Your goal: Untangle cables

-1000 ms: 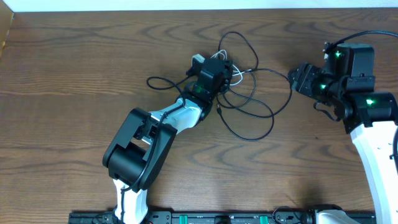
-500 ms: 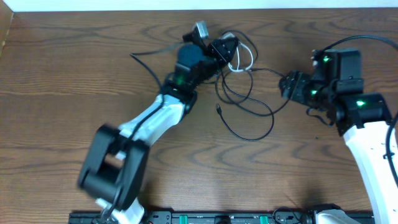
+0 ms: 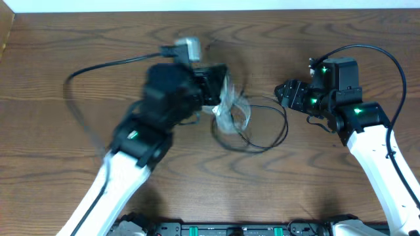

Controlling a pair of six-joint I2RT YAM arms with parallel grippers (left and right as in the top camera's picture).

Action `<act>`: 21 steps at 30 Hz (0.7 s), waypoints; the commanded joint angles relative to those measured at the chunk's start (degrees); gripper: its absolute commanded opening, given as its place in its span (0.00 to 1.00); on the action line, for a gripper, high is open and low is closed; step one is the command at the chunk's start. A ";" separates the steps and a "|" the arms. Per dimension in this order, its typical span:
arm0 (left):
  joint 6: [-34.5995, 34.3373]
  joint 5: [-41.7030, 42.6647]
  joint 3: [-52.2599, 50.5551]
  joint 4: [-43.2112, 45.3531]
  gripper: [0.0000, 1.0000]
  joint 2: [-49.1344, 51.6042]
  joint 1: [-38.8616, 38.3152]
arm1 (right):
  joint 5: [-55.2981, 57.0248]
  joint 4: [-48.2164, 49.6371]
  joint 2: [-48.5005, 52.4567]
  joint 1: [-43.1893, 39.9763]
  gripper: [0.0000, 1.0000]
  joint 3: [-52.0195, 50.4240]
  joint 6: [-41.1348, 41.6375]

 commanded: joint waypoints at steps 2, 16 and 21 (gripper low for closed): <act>-0.61 6.88 -1.03 13.05 0.08 7.58 -0.35 | -6.27 0.55 0.09 0.33 0.75 0.04 2.14; 2.80 12.96 -1.05 -17.77 0.52 5.73 11.23 | -3.85 -6.14 0.17 0.33 0.86 0.02 -7.50; -10.62 1.42 -1.11 -36.98 0.64 5.81 11.91 | -0.92 -7.34 0.17 0.35 0.87 0.02 -7.52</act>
